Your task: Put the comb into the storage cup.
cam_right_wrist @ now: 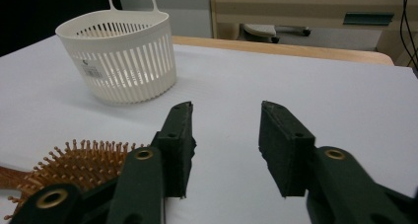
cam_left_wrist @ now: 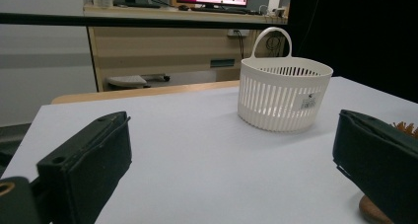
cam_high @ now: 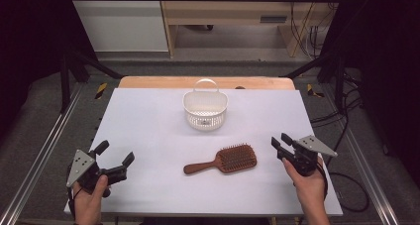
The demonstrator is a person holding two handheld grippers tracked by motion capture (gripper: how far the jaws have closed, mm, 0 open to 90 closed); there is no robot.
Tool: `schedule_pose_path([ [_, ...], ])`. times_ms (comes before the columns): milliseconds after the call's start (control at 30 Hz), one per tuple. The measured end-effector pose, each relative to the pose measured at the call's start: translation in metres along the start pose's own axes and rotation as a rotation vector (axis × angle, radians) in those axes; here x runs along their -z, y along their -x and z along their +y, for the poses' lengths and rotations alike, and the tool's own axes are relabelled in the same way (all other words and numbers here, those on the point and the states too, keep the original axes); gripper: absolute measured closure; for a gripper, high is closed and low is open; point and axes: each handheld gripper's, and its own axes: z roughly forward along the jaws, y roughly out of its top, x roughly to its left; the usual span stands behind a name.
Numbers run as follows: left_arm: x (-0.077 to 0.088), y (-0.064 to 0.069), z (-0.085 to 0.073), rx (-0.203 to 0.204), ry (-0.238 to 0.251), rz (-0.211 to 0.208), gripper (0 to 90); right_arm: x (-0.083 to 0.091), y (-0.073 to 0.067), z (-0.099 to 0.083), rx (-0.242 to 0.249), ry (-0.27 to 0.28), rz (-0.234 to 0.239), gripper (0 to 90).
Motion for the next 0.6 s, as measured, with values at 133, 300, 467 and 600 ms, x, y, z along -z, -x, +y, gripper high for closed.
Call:
schedule_pose_path([
  [133,0.0,0.0,0.0,-0.001,-0.002,0.0,1.2,-0.002,-0.005,-0.001,0.03,-0.019,-0.001,68.9],
  [300,0.0,0.0,0.0,-0.003,-0.005,-0.003,1.2,-0.006,-0.011,-0.004,0.066,-0.068,0.008,78.6],
  [467,-0.001,0.001,0.0,-0.006,-0.007,-0.003,1.3,-0.01,-0.017,-0.007,0.091,-0.115,0.018,84.2],
  [600,-0.001,0.002,-0.001,-0.011,-0.011,0.001,1.4,-0.016,-0.019,-0.01,0.078,-0.189,0.012,87.2],
])
